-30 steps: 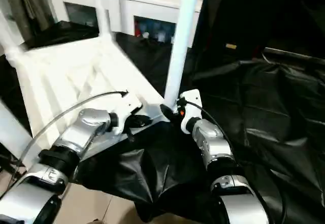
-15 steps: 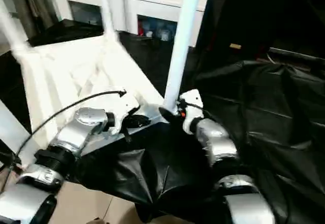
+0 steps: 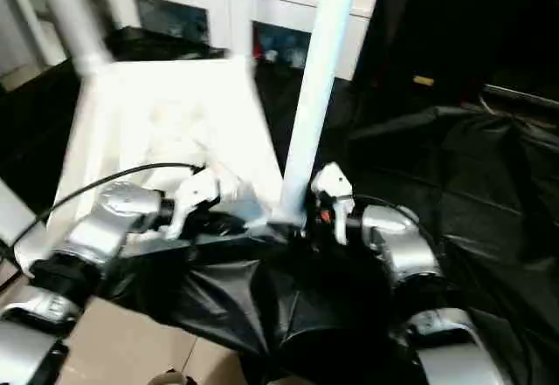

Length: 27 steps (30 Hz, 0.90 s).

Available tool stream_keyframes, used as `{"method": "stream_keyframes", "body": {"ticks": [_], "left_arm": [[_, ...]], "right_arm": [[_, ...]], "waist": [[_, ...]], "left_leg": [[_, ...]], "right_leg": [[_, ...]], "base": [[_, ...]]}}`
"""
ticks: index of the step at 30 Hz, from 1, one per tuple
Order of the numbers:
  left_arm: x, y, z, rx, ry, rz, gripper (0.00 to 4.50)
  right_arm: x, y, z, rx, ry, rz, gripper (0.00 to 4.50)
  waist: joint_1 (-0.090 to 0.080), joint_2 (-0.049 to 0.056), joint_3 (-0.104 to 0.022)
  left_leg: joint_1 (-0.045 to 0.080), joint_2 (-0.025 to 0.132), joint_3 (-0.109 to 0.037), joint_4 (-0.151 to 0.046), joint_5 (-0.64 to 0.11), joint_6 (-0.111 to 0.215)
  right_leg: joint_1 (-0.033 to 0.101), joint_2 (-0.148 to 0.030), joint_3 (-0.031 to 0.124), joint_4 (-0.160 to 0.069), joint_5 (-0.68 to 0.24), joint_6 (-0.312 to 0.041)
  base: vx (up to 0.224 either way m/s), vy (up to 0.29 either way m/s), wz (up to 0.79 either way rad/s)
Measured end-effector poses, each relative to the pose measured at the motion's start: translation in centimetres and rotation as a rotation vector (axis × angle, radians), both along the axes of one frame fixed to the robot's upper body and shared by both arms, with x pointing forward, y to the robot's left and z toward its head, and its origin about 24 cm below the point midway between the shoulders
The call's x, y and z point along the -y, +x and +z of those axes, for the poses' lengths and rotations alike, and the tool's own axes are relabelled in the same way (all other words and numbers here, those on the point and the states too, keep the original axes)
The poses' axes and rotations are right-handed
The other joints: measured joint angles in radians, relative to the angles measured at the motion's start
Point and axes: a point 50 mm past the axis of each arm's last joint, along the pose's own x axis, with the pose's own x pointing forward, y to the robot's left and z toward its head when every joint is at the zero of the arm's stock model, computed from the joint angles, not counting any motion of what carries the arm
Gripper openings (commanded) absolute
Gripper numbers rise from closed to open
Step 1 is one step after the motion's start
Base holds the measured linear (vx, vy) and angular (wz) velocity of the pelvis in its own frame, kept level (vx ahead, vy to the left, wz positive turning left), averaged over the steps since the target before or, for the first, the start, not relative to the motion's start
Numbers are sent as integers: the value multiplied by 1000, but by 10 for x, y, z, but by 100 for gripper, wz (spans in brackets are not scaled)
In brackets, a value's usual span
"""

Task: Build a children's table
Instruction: Rotate leg to tighten

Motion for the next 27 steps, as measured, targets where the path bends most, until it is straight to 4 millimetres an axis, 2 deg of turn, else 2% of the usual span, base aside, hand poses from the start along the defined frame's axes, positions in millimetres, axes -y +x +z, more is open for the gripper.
{"method": "stream_keyframes", "body": {"ticks": [4,5,7,15,22,25,27], "left_arm": [[-2,-2,1,-7,5,-40,0],[-3,-2,1,-6,5,-40,0],[-3,-2,1,-6,6,-42,0],[-3,-4,0,-14,-2,-49,0],[0,-4,-1,-19,-12,-45,0],[3,-1,-3,0,-18,22,0],[8,5,-6,26,-23,125,0]], "right_arm": [[1,-6,-3,-36,-6,49,414],[2,-6,-3,-37,-8,50,387],[3,-6,-2,-42,-10,52,387],[3,-6,-1,-61,-8,44,313],[-2,-9,-5,-72,21,1,271],[-6,-4,-9,-51,35,-100,255],[-12,7,-13,-32,46,-273,243]], "waist": [[2,-1,1],[2,-1,1],[1,-1,1],[3,-3,0],[5,-4,0],[1,-5,-1],[-10,-5,-1]], "left_leg": [[0,0,0,0,0,0],[0,0,0,0,0,0],[0,1,0,0,0,0],[-1,0,0,0,0,0],[-1,0,0,1,0,0],[1,1,0,2,0,0],[7,0,0,3,1,0]], "right_leg": [[0,0,0,0,0,0],[0,0,0,0,0,0],[0,0,0,1,0,0],[0,0,0,0,0,0],[0,0,0,1,0,0],[1,0,0,2,0,0],[5,0,1,3,-1,2]], "base": [[0,0,0],[0,0,0],[0,0,0],[0,0,0],[0,0,0],[0,0,0],[0,0,0]]}}
